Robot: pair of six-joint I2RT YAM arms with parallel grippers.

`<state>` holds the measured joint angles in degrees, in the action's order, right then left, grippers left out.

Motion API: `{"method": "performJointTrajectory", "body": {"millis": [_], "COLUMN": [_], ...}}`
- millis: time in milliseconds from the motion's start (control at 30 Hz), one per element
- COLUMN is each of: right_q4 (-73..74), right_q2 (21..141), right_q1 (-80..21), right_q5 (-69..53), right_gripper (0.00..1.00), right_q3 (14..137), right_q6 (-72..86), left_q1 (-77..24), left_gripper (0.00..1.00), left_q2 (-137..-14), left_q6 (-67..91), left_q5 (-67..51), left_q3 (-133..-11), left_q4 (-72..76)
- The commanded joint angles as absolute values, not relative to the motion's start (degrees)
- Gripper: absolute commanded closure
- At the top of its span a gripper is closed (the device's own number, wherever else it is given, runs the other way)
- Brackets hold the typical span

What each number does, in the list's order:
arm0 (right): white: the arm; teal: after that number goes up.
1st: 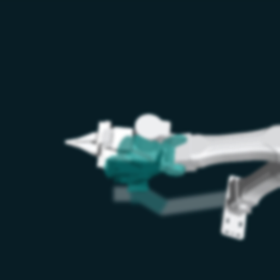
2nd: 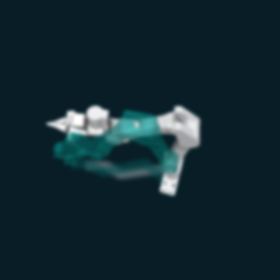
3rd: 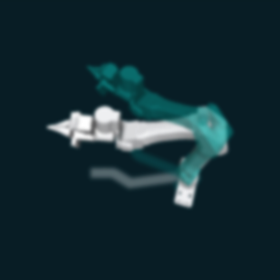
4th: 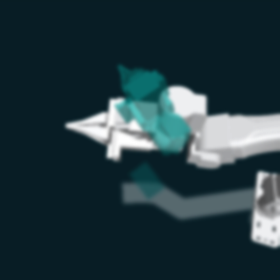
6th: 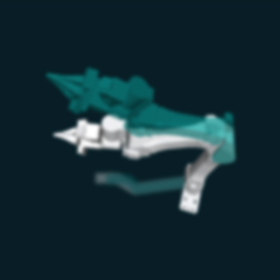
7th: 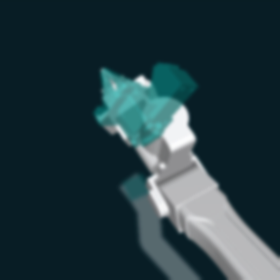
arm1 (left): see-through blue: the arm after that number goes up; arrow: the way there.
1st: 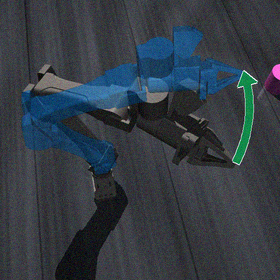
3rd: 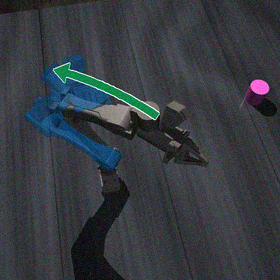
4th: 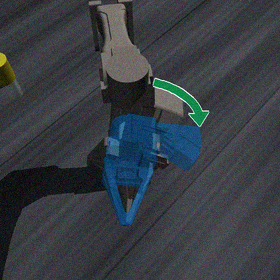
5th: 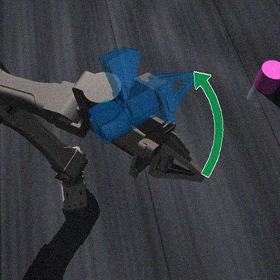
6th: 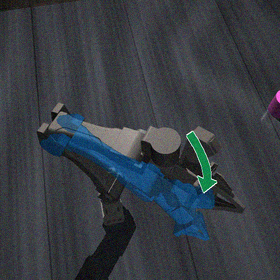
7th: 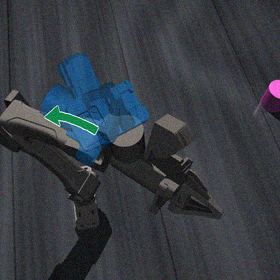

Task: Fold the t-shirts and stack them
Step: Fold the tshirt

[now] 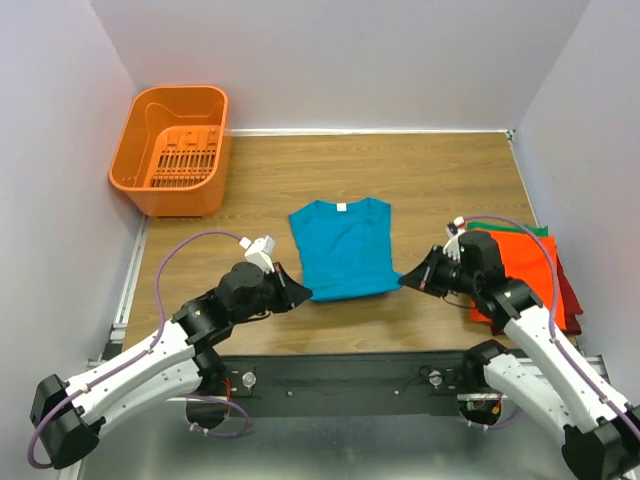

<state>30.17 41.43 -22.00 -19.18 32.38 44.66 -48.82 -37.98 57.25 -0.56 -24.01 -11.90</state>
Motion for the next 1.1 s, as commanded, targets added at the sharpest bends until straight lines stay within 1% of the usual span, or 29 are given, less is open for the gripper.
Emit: {"method": "performJointTrajectory", "body": {"millis": [0,100,233,500,533,733,933,967,1000,1067], "right_q4": [32.70,32.17,29.80,26.63,26.02,24.35,23.21,22.94,22.85,22.68], "right_q2": [46.66,51.93,58.87,72.67,76.08,88.05,103.34,107.45,107.49,113.27], "right_q1": [-22.06,-22.06,-22.06,-21.80,-21.80,-20.31,-16.97,-16.61,-16.26,-15.30], "right_q5": [-12.84,-9.85,-8.53,-4.92,-4.83,-4.13,-6.76,-7.64,-8.17,-8.79], "right_gripper": [0.99,0.99,0.99,0.99,0.99,0.99,0.99,0.99,0.99,0.99], "right_q3": [39.70,43.06,47.80,59.48,60.55,71.25,81.64,84.96,86.56,91.72], "right_q6": [42.19,41.14,40.34,39.20,39.11,38.32,38.06,37.88,37.62,37.18], "left_q1": [-48.08,-45.36,-40.70,-30.77,-29.20,-24.26,-19.26,-18.73,-18.11,-16.27], "left_gripper": [1.00,1.00,1.00,1.00,1.00,1.00,1.00,1.00,1.00,1.00], "left_q2": [-40.33,-46.21,-53.51,-63.89,-65.98,-74.08,-87.61,-91.54,-93.50,-99.91], "left_q6": [53.54,50.64,46.33,40.79,40.43,39.03,37.44,37.09,36.92,36.30], "left_q5": [5.01,3.17,-2.18,-10.97,-11.60,-15.72,-18.89,-18.98,-18.98,-18.99], "left_q3": [-28.91,-33.12,-39.18,-45.60,-46.14,-50.61,-58.61,-61.41,-62.74,-67.13], "left_q4": [-14.86,-12.14,-9.32,-4.49,-4.05,-0.27,2.90,3.07,3.08,3.60]}}
